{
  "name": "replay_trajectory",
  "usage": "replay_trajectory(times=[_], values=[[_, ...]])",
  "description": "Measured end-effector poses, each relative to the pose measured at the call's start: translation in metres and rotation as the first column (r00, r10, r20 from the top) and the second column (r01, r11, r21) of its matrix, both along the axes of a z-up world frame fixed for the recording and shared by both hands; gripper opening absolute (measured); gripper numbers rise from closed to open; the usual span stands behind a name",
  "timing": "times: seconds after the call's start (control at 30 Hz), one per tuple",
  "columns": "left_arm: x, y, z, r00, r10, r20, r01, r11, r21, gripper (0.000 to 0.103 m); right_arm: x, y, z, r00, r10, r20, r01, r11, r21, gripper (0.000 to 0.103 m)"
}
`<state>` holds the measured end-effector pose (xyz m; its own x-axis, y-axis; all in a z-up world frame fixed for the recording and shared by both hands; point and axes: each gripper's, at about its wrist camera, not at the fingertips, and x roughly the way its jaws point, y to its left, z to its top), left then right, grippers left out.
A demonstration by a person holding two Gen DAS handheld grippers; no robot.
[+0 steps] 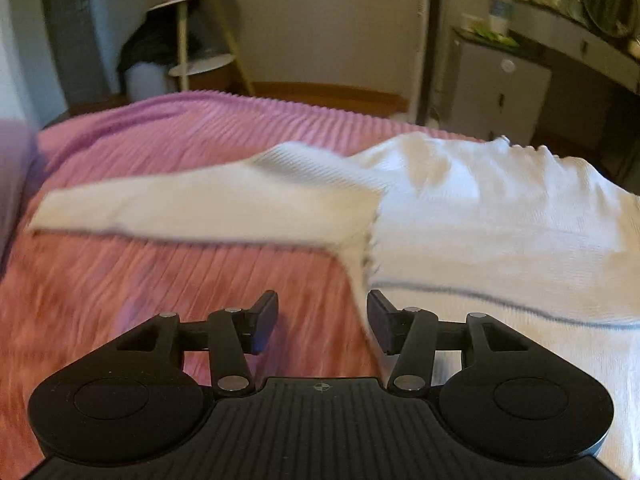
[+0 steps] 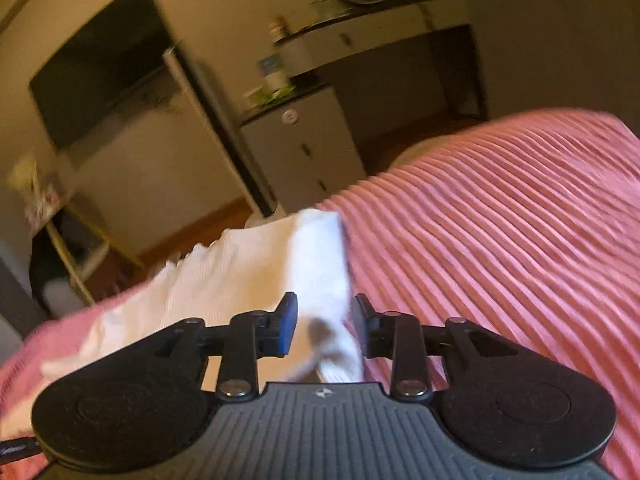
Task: Fold small clothes
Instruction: 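Carry the held sleeve across the dress body and open the left gripper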
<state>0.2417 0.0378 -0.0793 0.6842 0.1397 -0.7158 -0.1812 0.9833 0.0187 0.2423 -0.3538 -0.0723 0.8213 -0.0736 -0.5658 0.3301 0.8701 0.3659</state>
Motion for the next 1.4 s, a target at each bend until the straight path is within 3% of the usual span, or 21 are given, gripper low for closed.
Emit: replay_trajectory(times=[0.17, 0.2, 0.23, 0.33, 0.43, 0.53, 0.7, 0.77, 0.87, 1.0, 1.03, 1.13, 1.2, 1.27, 1.33, 1.4], values=[[-0.005, 0.004, -0.012, 1.000, 0.004, 0.023, -0.006, 0.999, 0.053, 0.054, 0.053, 0.003, -0.010, 0.988, 0.079, -0.133, -0.096, 0.987, -0.131, 0.030], [-0.005, 0.008, -0.012, 0.999, 0.012, 0.031, -0.014, 0.999, 0.051, 0.054, 0.061, 0.003, -0.014, 0.983, 0.090, -0.159, -0.113, 0.983, -0.145, 0.027], [-0.003, 0.010, -0.014, 0.999, 0.019, 0.033, -0.021, 0.999, 0.034, 0.054, 0.068, 0.004, -0.018, 0.979, 0.091, -0.181, -0.122, 0.979, -0.165, 0.015], [0.002, 0.025, -0.023, 0.999, 0.054, 0.007, -0.054, 0.997, -0.049, 0.054, 0.092, 0.008, -0.034, 0.969, 0.042, -0.242, -0.112, 0.953, -0.283, 0.013], [0.003, 0.028, -0.027, 0.998, 0.055, 0.015, -0.054, 0.997, -0.051, 0.058, 0.109, 0.007, -0.041, 0.969, -0.029, -0.244, -0.056, 0.941, -0.334, 0.014], [0.002, 0.028, -0.025, 0.998, 0.055, 0.019, -0.053, 0.996, -0.064, 0.059, 0.099, 0.008, -0.032, 0.980, -0.075, -0.186, 0.023, 0.963, -0.269, 0.014], [0.004, 0.030, -0.026, 0.999, 0.050, 0.018, -0.048, 0.995, -0.090, 0.064, 0.043, 0.038, -0.022, 0.995, 0.007, -0.099, -0.032, 0.969, -0.245, 0.017], [0.004, 0.031, -0.026, 0.999, 0.045, 0.017, -0.043, 0.994, -0.099, 0.065, 0.034, 0.046, -0.027, 0.994, 0.012, -0.109, -0.041, 0.963, -0.266, 0.018], [0.003, 0.031, -0.027, 1.000, 0.029, 0.009, -0.028, 0.993, -0.111, 0.069, 0.038, 0.044, -0.044, 0.981, 0.023, -0.192, -0.074, 0.962, -0.262, 0.022], [0.002, 0.033, -0.026, 1.000, 0.026, 0.005, -0.025, 0.990, -0.136, 0.073, 0.026, 0.046, -0.020, 0.983, -0.027, -0.183, -0.017, 0.971, -0.237, 0.023], [0.002, 0.034, -0.026, 1.000, 0.029, 0.007, -0.028, 0.989, -0.147, 0.074, 0.010, 0.051, -0.012, 0.989, -0.018, -0.149, -0.014, 0.977, -0.211, 0.029], [0.003, 0.038, -0.025, 0.999, 0.036, 0.009, -0.034, 0.984, -0.177, 0.075, -0.032, 0.076, -0.010, 0.989, 0.044, -0.140, -0.070, 0.980, -0.185, 0.063], [0.004, 0.042, -0.023, 0.999, 0.034, 0.008, -0.032, 0.980, -0.198, 0.075, -0.066, 0.096, -0.021, 0.979, 0.097, -0.179, -0.132, 0.972, -0.195, 0.065], [0.004, 0.053, -0.019, 0.999, 0.040, 0.008, -0.037, 0.968, -0.249, 0.075, -0.089, 0.110, -0.036, 0.965, 0.121, -0.233, -0.170, 0.964, -0.205, 0.077], [0.004, 0.072, -0.015, 0.997, 0.072, 0.014, -0.064, 0.945, -0.322, 0.075, -0.107, 0.117, -0.045, 0.970, 0.115, -0.212, -0.165, 0.957, -0.237, 0.084], [0.002, 0.096, -0.011, 0.991, 0.131, 0.016, -0.115, 0.917, -0.382, 0.075, -0.112, 0.116, -0.044, 0.974, 0.100, -0.205, -0.142, 0.969, -0.201, 0.094]])
